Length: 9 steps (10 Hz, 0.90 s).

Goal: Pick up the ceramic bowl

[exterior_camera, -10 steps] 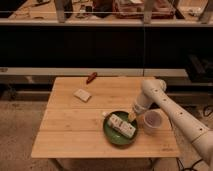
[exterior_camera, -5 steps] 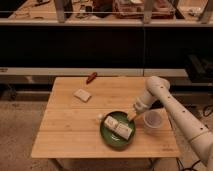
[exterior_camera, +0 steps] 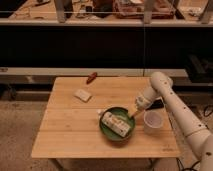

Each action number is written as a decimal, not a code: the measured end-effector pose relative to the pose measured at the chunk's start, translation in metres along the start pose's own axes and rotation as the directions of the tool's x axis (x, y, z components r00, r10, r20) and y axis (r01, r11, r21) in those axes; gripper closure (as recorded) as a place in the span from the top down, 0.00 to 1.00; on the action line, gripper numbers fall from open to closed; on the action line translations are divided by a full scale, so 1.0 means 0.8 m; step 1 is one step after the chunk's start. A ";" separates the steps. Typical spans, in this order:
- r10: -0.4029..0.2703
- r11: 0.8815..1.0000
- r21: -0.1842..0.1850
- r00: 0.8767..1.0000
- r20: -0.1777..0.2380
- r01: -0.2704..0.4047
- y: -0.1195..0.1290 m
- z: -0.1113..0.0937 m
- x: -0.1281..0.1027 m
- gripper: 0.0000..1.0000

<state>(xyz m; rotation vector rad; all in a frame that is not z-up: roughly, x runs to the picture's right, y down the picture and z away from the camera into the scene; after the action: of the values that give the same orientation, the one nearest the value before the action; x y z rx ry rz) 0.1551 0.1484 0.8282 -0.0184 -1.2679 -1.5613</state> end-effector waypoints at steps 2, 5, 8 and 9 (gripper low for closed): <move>0.017 0.999 0.028 1.000 -0.005 -0.017 -0.003 -0.004 0.005 0.18; 0.024 1.000 0.004 1.000 -0.012 -0.024 -0.004 -0.018 0.010 0.18; 0.012 0.998 -0.058 1.000 -0.016 -0.013 -0.009 -0.032 0.012 0.18; 0.009 0.997 -0.070 1.000 -0.024 -0.011 -0.012 -0.036 0.012 0.18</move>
<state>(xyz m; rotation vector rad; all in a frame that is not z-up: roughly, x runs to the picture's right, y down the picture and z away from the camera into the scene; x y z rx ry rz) 0.1607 0.1199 0.8148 -0.0504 -1.1925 -1.5925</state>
